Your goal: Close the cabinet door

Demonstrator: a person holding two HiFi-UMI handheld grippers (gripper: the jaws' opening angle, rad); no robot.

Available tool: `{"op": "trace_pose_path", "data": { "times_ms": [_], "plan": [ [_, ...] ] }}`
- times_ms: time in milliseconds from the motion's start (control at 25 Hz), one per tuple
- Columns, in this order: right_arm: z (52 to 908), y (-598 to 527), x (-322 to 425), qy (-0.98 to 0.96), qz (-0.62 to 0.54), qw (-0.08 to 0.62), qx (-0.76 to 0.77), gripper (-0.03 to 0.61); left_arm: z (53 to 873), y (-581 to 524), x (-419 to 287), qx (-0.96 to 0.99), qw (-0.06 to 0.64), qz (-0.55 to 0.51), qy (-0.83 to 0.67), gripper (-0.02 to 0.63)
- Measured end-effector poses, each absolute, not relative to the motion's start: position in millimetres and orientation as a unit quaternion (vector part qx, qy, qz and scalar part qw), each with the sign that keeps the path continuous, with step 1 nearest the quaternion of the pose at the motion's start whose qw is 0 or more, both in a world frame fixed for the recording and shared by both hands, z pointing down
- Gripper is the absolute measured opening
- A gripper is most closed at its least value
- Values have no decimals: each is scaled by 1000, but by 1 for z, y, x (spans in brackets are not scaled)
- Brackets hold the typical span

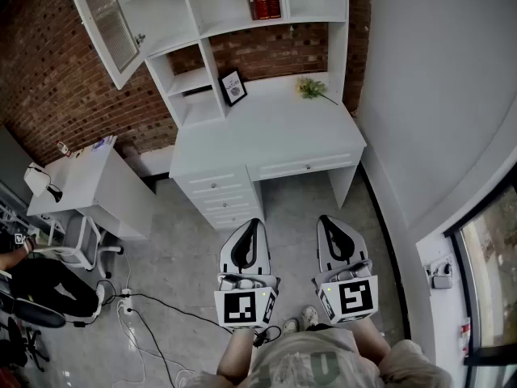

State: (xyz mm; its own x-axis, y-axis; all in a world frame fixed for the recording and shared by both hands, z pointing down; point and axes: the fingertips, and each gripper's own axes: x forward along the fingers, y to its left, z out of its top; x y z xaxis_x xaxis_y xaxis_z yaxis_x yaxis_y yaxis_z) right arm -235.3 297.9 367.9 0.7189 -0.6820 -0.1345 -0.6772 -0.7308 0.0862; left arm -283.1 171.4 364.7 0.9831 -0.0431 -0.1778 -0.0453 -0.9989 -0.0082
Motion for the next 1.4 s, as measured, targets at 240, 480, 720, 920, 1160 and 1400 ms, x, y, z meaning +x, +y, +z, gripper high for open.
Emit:
{"op": "trace_pose_path", "data": {
  "times_ms": [240, 480, 720, 920, 1160, 1400],
  "plan": [
    [373, 299, -231, -372, -77, 22, 925, 15, 367, 169, -280, -995, 5, 91, 31, 14],
    [374, 297, -216, -384, -77, 10, 920, 15, 377, 166, -265, -996, -5, 86, 36, 14],
    [381, 305, -189, -390, -68, 4, 918, 17, 385, 173, -240, -996, -9, 79, 42, 14],
    [396, 310, -167, -400, -53, 5, 915, 17, 392, 177, -221, -996, 2, 72, 47, 14],
    [412, 316, -153, -415, -45, 1, 909, 17, 401, 179, -211, -995, 7, 71, 65, 14],
    [412, 323, -126, -412, -49, -5, 910, 17, 402, 178, -186, -996, 14, 68, 63, 14]
  ]
}}
